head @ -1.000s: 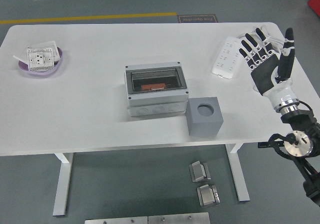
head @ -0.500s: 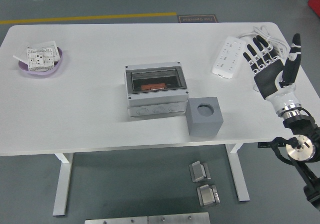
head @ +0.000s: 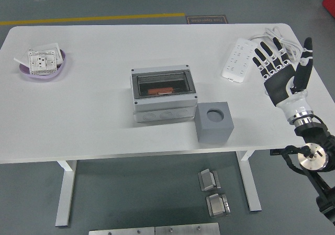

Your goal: Pick up the cylinder from the cube,place it in the box,flap close box

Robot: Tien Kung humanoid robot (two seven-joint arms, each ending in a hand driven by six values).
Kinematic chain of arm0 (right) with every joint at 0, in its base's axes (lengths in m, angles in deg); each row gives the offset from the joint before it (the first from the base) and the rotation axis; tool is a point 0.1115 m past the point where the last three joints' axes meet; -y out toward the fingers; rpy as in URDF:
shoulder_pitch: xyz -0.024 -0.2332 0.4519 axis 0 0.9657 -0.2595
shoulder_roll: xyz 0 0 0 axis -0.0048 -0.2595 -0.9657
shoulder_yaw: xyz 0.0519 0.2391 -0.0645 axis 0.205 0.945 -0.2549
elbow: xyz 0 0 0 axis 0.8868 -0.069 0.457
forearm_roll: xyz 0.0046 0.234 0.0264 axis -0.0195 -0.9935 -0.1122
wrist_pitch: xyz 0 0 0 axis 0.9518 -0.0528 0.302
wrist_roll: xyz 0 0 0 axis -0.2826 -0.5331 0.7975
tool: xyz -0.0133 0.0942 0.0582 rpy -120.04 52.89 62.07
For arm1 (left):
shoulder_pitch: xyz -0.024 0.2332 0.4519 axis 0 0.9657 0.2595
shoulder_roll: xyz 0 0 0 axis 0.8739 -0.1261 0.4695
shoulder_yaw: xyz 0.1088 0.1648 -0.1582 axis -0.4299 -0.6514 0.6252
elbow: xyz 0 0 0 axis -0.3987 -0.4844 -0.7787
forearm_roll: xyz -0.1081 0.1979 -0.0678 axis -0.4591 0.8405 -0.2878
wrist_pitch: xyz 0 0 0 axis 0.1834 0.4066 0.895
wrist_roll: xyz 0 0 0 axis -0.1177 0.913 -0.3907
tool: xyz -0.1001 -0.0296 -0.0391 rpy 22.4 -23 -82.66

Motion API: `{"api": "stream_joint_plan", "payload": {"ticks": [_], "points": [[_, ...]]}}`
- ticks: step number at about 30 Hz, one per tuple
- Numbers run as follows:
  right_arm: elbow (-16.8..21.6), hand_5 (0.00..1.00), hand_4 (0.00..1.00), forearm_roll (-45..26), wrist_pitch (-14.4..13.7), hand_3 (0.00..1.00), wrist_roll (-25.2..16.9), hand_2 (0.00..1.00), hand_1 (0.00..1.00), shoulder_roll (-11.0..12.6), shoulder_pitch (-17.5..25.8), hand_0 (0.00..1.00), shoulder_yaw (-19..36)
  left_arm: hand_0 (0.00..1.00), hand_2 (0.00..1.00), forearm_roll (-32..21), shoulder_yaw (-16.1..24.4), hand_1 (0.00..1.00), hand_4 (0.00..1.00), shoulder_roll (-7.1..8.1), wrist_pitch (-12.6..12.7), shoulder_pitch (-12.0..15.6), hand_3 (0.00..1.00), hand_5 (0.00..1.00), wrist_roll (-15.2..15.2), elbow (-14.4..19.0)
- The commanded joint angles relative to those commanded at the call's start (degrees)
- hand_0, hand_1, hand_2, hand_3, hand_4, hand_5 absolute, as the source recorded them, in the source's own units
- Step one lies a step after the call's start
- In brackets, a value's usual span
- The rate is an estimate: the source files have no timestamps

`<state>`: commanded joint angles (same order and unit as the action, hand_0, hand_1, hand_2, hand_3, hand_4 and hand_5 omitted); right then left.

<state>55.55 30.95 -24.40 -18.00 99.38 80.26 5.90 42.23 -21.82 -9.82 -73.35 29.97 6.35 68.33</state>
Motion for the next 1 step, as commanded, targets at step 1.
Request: {"api": "stream_joint_plan", "payload": {"ticks": [1], "points": [[-0.1,0.998,0.998,-0.1,-0.3,0.998,-0.1,0.823,0.848,0.0,0.0,0.998,0.0,0.969,0.981,-1.0,-1.4,0.702,0.998,0.10,0.0,-0.3,0.998,0.998,0.3,0.1]]}}
